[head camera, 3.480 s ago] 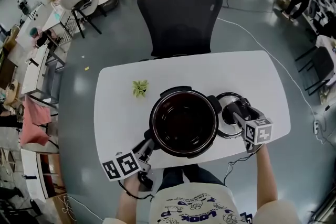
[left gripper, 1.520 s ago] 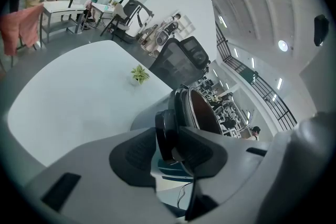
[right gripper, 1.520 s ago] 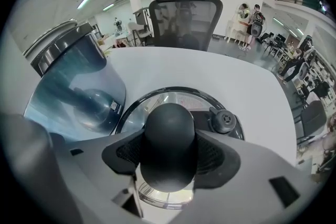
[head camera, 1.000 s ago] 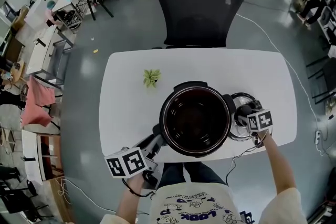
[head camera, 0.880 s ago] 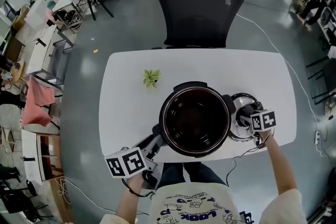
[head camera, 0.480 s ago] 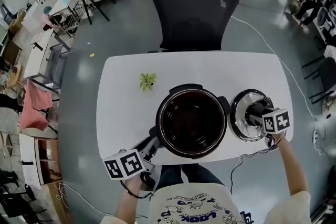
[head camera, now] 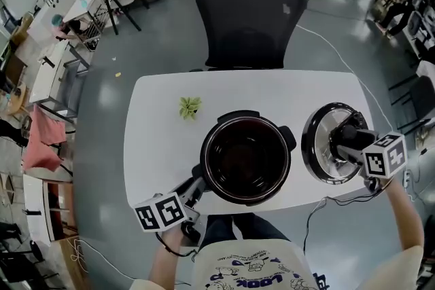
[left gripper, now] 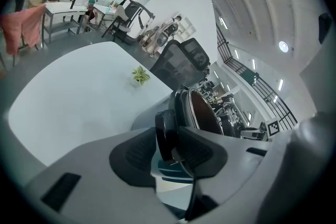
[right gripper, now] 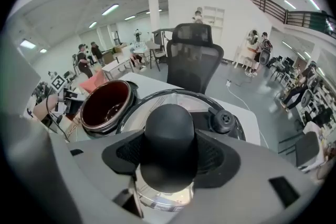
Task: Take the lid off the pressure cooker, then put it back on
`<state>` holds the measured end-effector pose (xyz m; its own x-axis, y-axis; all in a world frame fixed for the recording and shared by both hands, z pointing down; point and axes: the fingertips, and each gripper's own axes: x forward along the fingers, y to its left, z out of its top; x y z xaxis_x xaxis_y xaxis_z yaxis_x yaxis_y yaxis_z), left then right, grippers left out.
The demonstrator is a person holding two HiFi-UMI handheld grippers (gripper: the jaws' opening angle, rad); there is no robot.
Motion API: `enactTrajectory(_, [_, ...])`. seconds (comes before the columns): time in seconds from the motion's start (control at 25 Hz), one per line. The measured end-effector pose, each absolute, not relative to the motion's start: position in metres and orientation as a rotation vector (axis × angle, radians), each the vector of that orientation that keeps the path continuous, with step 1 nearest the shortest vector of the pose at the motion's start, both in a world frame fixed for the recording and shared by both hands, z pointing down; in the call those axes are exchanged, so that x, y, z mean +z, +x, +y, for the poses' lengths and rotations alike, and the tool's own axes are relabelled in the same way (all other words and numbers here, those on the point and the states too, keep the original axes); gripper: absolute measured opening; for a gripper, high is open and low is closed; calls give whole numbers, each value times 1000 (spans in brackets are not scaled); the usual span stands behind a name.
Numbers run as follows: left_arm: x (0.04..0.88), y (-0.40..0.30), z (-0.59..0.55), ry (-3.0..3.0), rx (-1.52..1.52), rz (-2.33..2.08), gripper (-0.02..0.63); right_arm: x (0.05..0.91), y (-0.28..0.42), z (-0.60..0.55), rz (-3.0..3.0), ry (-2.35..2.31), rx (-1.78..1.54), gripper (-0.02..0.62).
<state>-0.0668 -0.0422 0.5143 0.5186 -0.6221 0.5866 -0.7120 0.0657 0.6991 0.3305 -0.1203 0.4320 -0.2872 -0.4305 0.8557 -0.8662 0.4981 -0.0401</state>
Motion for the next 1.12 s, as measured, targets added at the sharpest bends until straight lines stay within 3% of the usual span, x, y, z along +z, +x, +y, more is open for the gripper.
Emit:
enactTrajectory(0.44, [503,-66,-42,1621,84,-1165,140,345,228,-115,-2094,815,495,293])
enactTrajectory(1.12, [502,-72,-36,1632,36,-1152,140,350,92,-83,-2112,393,284,293])
